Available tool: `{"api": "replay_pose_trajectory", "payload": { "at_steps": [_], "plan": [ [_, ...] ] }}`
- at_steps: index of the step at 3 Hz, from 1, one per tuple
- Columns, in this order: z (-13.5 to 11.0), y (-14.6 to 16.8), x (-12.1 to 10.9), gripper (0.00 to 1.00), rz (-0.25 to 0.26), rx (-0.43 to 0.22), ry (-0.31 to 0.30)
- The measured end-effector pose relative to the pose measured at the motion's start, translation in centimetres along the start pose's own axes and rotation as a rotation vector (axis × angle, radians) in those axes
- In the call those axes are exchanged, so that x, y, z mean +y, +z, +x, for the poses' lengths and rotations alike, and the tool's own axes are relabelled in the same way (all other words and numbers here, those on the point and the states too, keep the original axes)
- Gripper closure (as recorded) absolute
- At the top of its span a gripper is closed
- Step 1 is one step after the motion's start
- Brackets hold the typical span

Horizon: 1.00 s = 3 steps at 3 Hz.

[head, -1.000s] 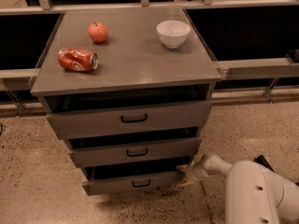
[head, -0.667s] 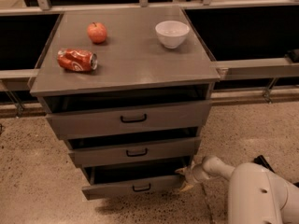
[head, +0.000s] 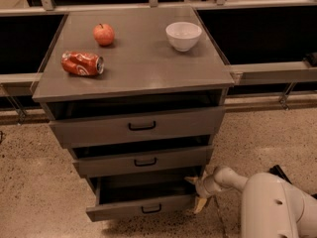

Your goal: Open bottom drawer

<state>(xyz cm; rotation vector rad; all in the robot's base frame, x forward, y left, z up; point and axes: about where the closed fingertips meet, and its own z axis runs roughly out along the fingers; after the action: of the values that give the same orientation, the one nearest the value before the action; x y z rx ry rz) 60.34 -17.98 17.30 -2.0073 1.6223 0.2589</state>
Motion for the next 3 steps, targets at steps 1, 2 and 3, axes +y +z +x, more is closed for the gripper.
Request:
{"api": "replay_pose_trajectory", "payload": {
  "at_steps": [1,2,3],
  "plan": [
    [0.0,0.5,0.4,0.0,-0.015,0.0,0.004],
    [-0.7,1.1,2.5,0.0,-0.058,-0.003,-0.005],
    [-2.0,1.0,5.9,0.18,-0.127,0.005,-0.028]
  ]
}}
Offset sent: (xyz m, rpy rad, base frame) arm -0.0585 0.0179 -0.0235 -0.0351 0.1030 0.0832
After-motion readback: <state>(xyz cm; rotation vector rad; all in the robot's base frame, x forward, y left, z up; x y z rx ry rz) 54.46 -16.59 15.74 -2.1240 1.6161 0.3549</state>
